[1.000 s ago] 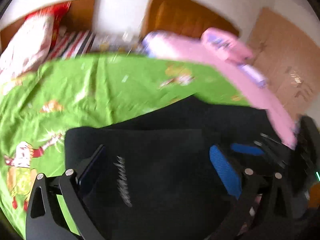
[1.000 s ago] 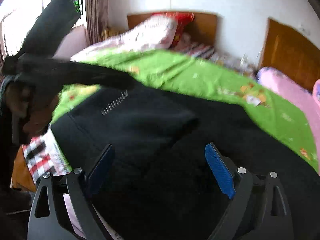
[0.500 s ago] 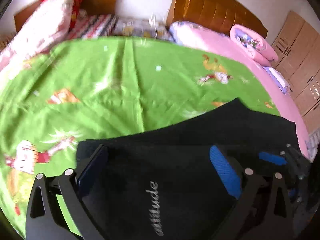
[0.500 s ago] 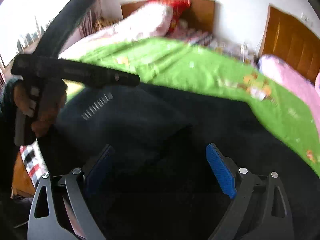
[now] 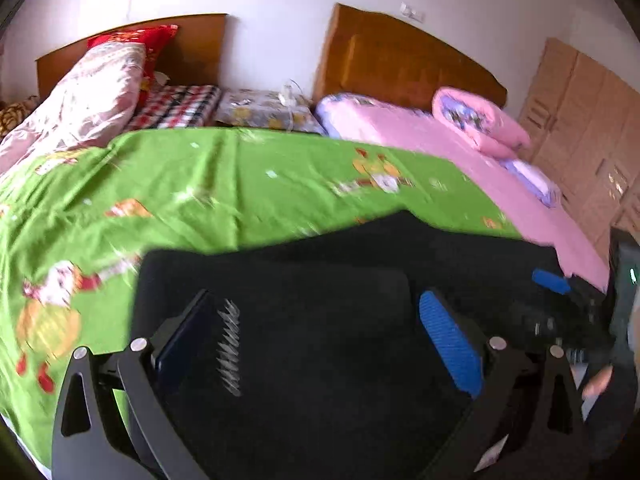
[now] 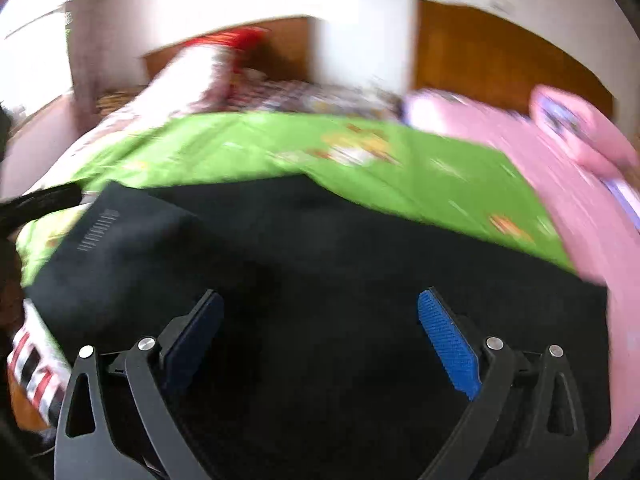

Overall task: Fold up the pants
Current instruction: 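Press and smooth the folded pants flat with both grippers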

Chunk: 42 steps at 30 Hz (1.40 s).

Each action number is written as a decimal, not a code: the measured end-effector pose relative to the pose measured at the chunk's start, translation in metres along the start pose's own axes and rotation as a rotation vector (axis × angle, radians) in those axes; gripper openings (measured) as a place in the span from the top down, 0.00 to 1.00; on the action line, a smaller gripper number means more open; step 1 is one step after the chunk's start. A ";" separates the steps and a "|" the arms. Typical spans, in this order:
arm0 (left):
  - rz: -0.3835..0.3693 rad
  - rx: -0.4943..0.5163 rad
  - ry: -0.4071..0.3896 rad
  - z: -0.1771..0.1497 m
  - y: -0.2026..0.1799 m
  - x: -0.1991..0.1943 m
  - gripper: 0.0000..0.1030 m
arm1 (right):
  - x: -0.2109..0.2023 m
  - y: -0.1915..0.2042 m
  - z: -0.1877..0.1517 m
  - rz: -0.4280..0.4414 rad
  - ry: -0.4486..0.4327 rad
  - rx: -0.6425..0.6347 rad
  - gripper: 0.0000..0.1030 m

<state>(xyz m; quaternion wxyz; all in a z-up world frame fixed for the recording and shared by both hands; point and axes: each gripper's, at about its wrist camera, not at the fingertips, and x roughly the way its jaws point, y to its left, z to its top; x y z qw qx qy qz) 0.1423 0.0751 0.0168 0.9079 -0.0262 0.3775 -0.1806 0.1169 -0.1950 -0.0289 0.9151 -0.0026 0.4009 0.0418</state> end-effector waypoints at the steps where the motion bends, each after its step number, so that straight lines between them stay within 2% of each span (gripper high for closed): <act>1: 0.020 0.031 0.030 -0.008 -0.007 0.009 0.01 | 0.006 -0.012 -0.009 -0.029 0.034 0.011 0.08; 3: 0.070 0.057 0.100 -0.022 -0.013 0.027 0.01 | 0.022 -0.027 -0.024 -0.091 0.101 0.008 0.08; 4: 0.097 0.047 0.144 -0.028 -0.010 0.040 0.02 | 0.024 -0.033 -0.028 -0.057 0.092 0.033 0.06; 5: 0.126 0.057 0.158 -0.034 -0.010 0.048 0.01 | 0.023 -0.040 -0.031 -0.021 0.070 0.069 0.06; 7: 0.175 0.123 0.146 -0.039 -0.018 0.051 0.01 | 0.022 -0.043 -0.032 -0.017 0.060 0.054 0.05; 8: 0.184 0.120 0.152 -0.039 -0.019 0.051 0.01 | 0.022 -0.043 -0.032 -0.021 0.059 0.050 0.05; 11: 0.177 0.108 0.151 -0.040 -0.013 0.052 0.01 | 0.022 -0.040 -0.029 -0.036 0.070 0.056 0.05; 16: 0.178 0.114 0.129 -0.041 -0.013 0.052 0.01 | -0.004 -0.057 -0.046 -0.140 0.044 0.091 0.05; 17: 0.179 0.116 0.128 -0.041 -0.014 0.052 0.01 | -0.004 -0.060 -0.051 -0.145 0.050 0.079 0.05; 20: 0.178 0.115 0.123 -0.043 -0.016 0.048 0.01 | -0.008 -0.066 -0.064 -0.109 -0.013 0.059 0.05; 24: 0.177 0.114 0.119 -0.043 -0.016 0.048 0.01 | -0.016 -0.062 -0.061 -0.170 -0.035 0.072 0.05; 33: 0.180 0.113 0.114 -0.043 -0.017 0.047 0.01 | -0.022 -0.071 -0.072 -0.096 -0.054 0.079 0.05; 39: 0.181 0.113 0.113 -0.043 -0.017 0.047 0.01 | -0.078 -0.117 -0.092 0.031 -0.179 0.296 0.05; 42: 0.184 0.112 0.114 -0.044 -0.017 0.047 0.01 | -0.097 -0.135 -0.100 0.032 -0.220 0.335 0.05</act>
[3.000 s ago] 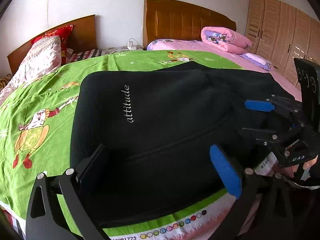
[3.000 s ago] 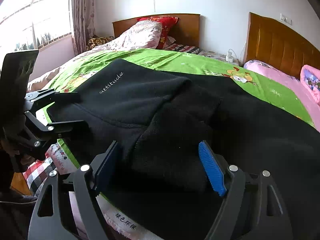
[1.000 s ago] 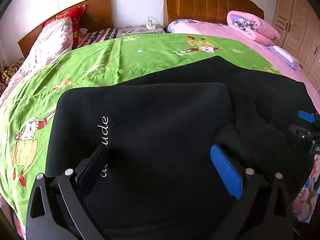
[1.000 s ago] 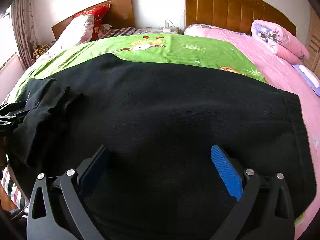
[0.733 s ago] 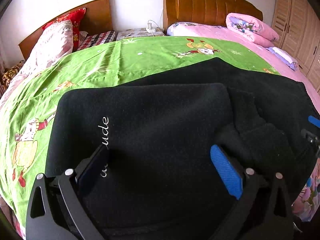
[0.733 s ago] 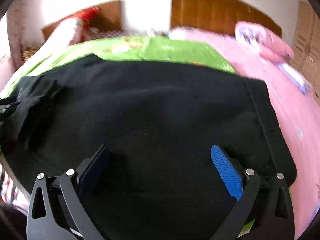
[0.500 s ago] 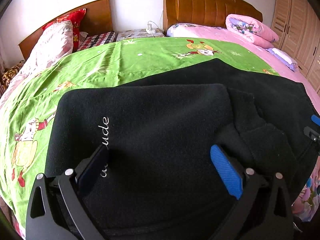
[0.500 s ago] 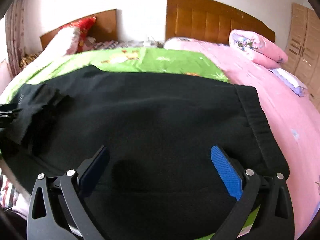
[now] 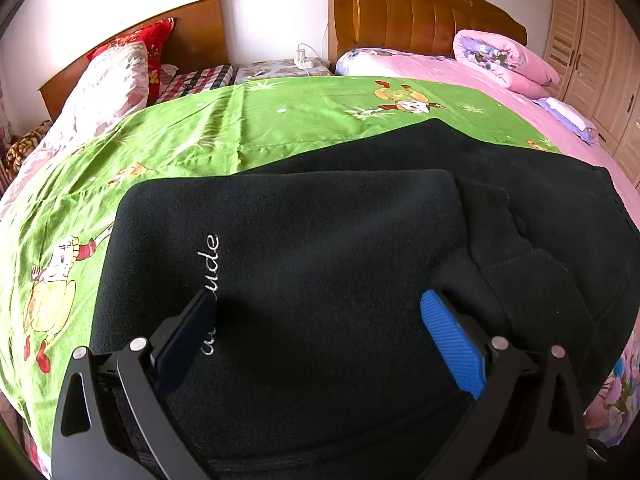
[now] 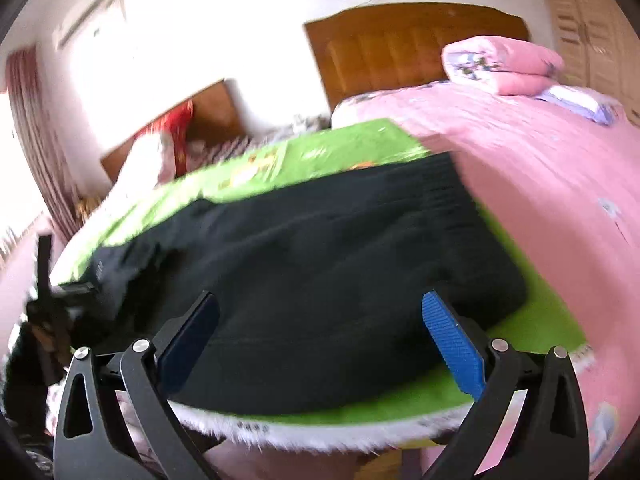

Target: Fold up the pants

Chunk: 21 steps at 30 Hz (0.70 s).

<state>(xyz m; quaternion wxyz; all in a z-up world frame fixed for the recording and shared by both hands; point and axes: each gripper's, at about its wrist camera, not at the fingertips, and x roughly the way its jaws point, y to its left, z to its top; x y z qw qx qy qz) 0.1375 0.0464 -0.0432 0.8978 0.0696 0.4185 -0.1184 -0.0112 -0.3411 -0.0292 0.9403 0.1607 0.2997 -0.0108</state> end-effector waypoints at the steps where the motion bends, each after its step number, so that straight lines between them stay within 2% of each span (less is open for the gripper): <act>1: 0.003 -0.004 0.002 0.000 0.000 0.000 0.01 | -0.003 -0.003 0.001 -0.016 -0.008 -0.003 0.05; 3: 0.061 -0.062 0.055 0.004 -0.006 -0.006 0.02 | -0.001 -0.003 0.003 -0.056 -0.004 -0.010 0.05; 5: 0.016 -0.084 0.086 0.016 -0.023 -0.013 0.05 | 0.011 0.006 0.006 -0.066 0.025 -0.039 0.05; 6: 0.049 -0.051 0.082 0.023 -0.035 -0.016 0.05 | 0.021 0.013 0.010 -0.069 0.047 -0.066 0.05; 7: 0.104 0.029 0.052 0.037 -0.056 -0.022 0.03 | 0.028 0.016 0.013 -0.073 0.065 -0.086 0.05; 9: -0.009 0.118 0.036 0.058 -0.086 -0.026 0.01 | 0.049 0.032 0.027 -0.090 0.111 -0.156 0.05; 10: -0.061 0.145 0.066 0.072 -0.102 -0.023 0.01 | 0.059 0.040 0.033 -0.122 0.135 -0.189 0.05; 11: -0.028 0.178 0.077 0.084 -0.117 -0.020 0.01 | 0.064 0.046 0.037 -0.146 0.142 -0.218 0.05; 13: 0.027 0.228 0.036 0.103 -0.142 -0.020 0.01 | 0.074 0.058 0.047 -0.187 0.124 -0.293 0.05; 14: -0.005 0.234 0.025 0.113 -0.154 -0.019 0.01 | 0.078 0.058 0.047 -0.204 0.135 -0.305 0.05; 15: -0.121 0.236 0.035 0.125 -0.171 -0.014 0.02 | 0.086 0.057 0.045 -0.236 0.163 -0.312 0.05; 17: -0.313 0.237 0.096 0.136 -0.193 0.004 0.02 | 0.091 0.052 0.038 -0.243 0.184 -0.294 0.05; 18: -0.372 0.239 0.137 0.138 -0.205 0.018 0.02 | 0.092 0.047 0.031 -0.218 0.201 -0.267 0.05; 21: -0.380 0.260 0.227 0.133 -0.241 0.068 0.02 | 0.093 0.037 0.016 -0.245 0.228 -0.272 0.05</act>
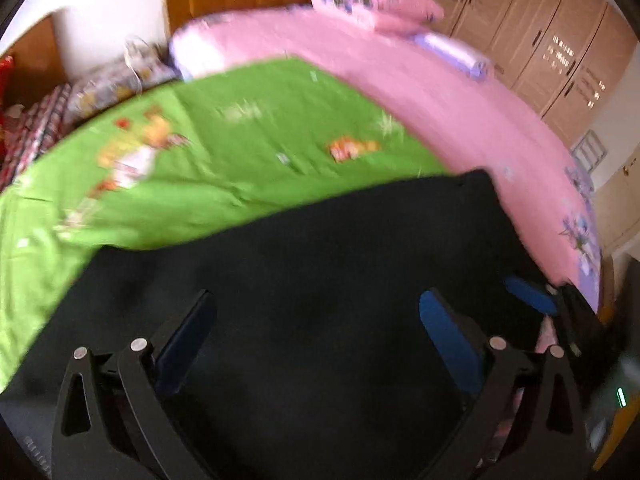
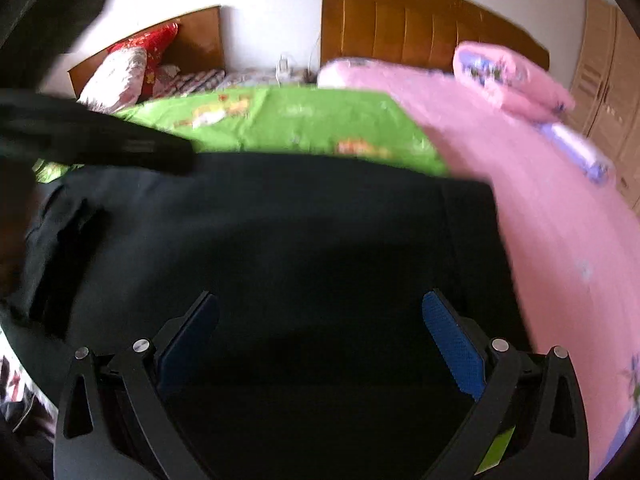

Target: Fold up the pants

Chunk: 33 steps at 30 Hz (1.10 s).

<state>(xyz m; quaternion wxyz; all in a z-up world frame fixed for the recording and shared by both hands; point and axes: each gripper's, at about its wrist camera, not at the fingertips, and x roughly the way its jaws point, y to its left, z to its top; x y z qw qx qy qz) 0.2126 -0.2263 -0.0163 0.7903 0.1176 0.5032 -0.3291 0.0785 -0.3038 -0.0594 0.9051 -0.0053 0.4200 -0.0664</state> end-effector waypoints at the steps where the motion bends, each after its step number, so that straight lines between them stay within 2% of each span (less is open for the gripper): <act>1: 0.015 -0.004 0.052 0.004 -0.002 0.027 0.02 | -0.003 -0.002 -0.006 -0.005 -0.020 -0.030 0.05; 2: 0.054 -0.004 0.068 0.008 -0.001 0.039 0.02 | -0.006 -0.004 -0.010 0.000 -0.032 -0.033 0.05; 4: 0.202 0.057 -0.002 0.014 -0.008 0.052 0.01 | -0.012 -0.017 -0.017 0.030 -0.043 0.011 0.05; 5: 0.195 0.034 -0.001 0.017 -0.005 0.056 0.01 | -0.015 -0.021 -0.020 0.044 -0.050 0.015 0.05; 6: 0.163 -0.042 0.002 0.023 0.005 0.057 0.01 | -0.020 -0.023 -0.023 0.057 -0.065 0.012 0.05; 8: 0.163 -0.088 -0.027 0.026 0.008 0.049 0.02 | -0.029 -0.024 -0.027 0.057 -0.101 0.022 0.05; 11: 0.151 -0.029 -0.085 0.024 -0.017 0.041 0.02 | -0.041 -0.022 -0.036 0.085 -0.156 0.051 0.05; 12: 0.171 0.005 -0.091 0.023 -0.027 0.043 0.02 | -0.042 -0.019 -0.040 0.095 -0.163 0.046 0.05; 14: 0.262 0.105 -0.070 0.020 -0.049 0.063 0.01 | -0.036 -0.013 -0.049 0.063 -0.162 -0.002 0.04; 16: 0.311 0.124 -0.097 0.024 -0.056 0.065 0.01 | -0.035 -0.011 -0.052 0.056 -0.178 -0.024 0.04; 19: 0.279 0.053 -0.065 0.043 -0.044 0.068 0.01 | -0.045 -0.018 -0.054 0.066 -0.194 0.007 0.05; 21: 0.254 0.018 -0.098 0.049 -0.044 0.061 0.01 | -0.052 -0.024 -0.057 0.088 -0.224 0.039 0.04; 23: 0.215 0.015 -0.138 0.056 -0.051 0.058 0.01 | -0.045 -0.031 -0.064 0.124 -0.206 0.067 0.04; 26: 0.248 0.028 -0.119 0.062 -0.064 0.075 0.01 | -0.043 -0.025 -0.071 0.090 -0.218 0.012 0.04; 28: 0.246 -0.004 -0.103 0.066 -0.059 0.091 0.01 | -0.050 -0.029 -0.072 0.122 -0.223 0.030 0.05; 31: 0.154 -0.087 -0.070 0.069 -0.040 0.090 0.01 | -0.070 -0.053 -0.081 0.216 -0.287 0.149 0.05; 33: 0.139 -0.113 -0.124 0.066 -0.033 0.072 0.02 | -0.075 -0.074 -0.089 0.232 -0.292 0.242 0.04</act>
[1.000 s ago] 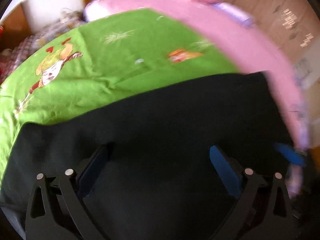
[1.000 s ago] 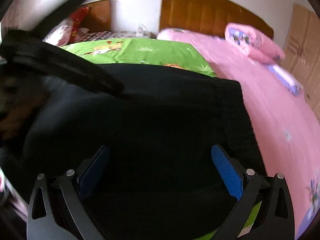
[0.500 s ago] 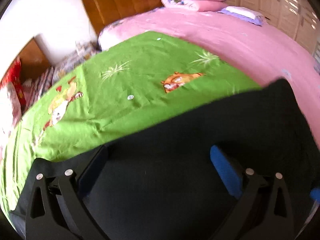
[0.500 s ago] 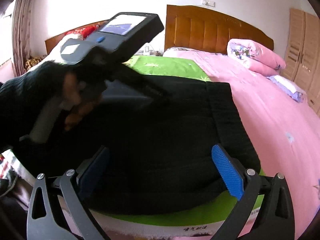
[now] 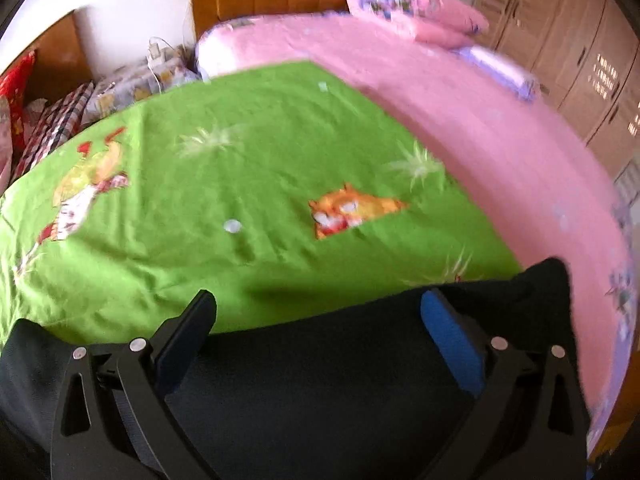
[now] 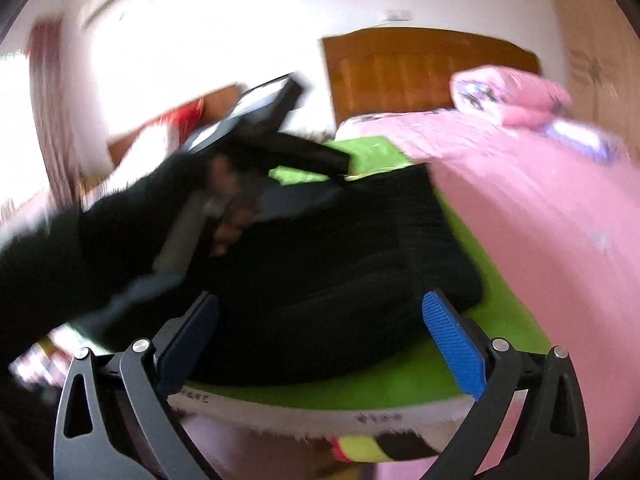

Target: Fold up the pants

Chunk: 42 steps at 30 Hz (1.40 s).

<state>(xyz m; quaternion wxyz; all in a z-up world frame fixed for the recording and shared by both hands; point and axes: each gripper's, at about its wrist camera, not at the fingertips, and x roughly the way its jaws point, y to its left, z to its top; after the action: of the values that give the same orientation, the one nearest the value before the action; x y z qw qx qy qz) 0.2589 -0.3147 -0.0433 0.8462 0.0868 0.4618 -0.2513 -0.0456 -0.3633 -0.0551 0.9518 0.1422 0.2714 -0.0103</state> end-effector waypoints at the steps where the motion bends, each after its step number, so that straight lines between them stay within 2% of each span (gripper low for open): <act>1: -0.004 -0.020 -0.027 0.000 0.004 -0.011 0.02 | -0.005 -0.013 -0.003 0.002 0.005 0.059 0.04; 3: -0.068 -0.071 -0.098 -0.002 0.014 -0.045 0.02 | -0.008 -0.036 -0.012 0.010 0.034 0.166 0.04; 4: -0.082 -0.078 -0.128 -0.004 0.017 -0.061 0.02 | -0.010 -0.040 -0.016 0.013 0.039 0.197 0.04; 5: -0.063 -0.076 -0.164 -0.009 0.021 -0.080 0.02 | -0.012 -0.045 -0.020 0.031 0.039 0.231 0.04; 9: 0.045 -0.029 -0.244 -0.034 0.033 -0.134 0.01 | -0.014 -0.054 -0.019 0.069 0.021 0.296 0.04; 13: 0.202 0.021 -0.306 -0.082 0.060 -0.179 0.01 | 0.000 -0.060 0.002 0.103 0.037 0.325 0.04; 16: 0.312 0.018 -0.320 -0.121 0.091 -0.202 0.01 | 0.018 -0.060 0.007 0.138 0.124 0.400 0.04; 18: 0.345 -0.005 -0.306 -0.145 0.117 -0.211 0.01 | 0.026 -0.058 0.013 0.131 0.141 0.404 0.04; 20: 0.371 -0.053 -0.261 -0.165 0.143 -0.209 0.01 | 0.036 -0.054 0.019 0.126 0.181 0.387 0.04; 25: 0.297 -0.179 -0.165 -0.200 0.198 -0.186 0.01 | 0.048 -0.036 0.025 0.042 0.231 0.307 0.04; 28: 0.177 -0.246 -0.138 -0.204 0.222 -0.167 0.01 | 0.047 -0.043 0.025 0.083 0.259 0.374 0.04; 30: 0.165 -0.241 -0.116 -0.202 0.224 -0.167 0.01 | 0.042 -0.037 0.021 0.127 0.319 0.338 0.04; 33: 0.168 -0.231 -0.125 -0.205 0.224 -0.166 0.01 | 0.046 -0.019 0.022 0.151 0.364 0.265 0.04; 35: 0.168 -0.231 -0.131 -0.207 0.224 -0.167 0.01 | 0.048 -0.011 0.024 0.110 0.355 0.232 0.04; 38: 0.166 -0.229 -0.129 -0.202 0.222 -0.163 0.01 | 0.050 -0.021 0.027 0.157 0.237 0.357 0.04; 40: 0.166 -0.228 -0.128 -0.202 0.222 -0.163 0.01 | 0.054 -0.024 0.019 0.151 0.241 0.408 0.04; 41: 0.166 -0.227 -0.128 -0.200 0.222 -0.162 0.01 | 0.051 -0.019 0.016 0.122 0.230 0.371 0.07; 42: 0.166 -0.227 -0.128 -0.200 0.223 -0.161 0.01 | 0.048 -0.014 0.013 0.068 0.232 0.326 0.21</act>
<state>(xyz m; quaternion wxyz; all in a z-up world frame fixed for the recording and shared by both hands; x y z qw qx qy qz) 0.1521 0.0076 -0.0411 0.8962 0.0124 0.4234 -0.1318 0.0004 -0.3778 -0.0727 0.8785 0.3035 0.3689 -0.0056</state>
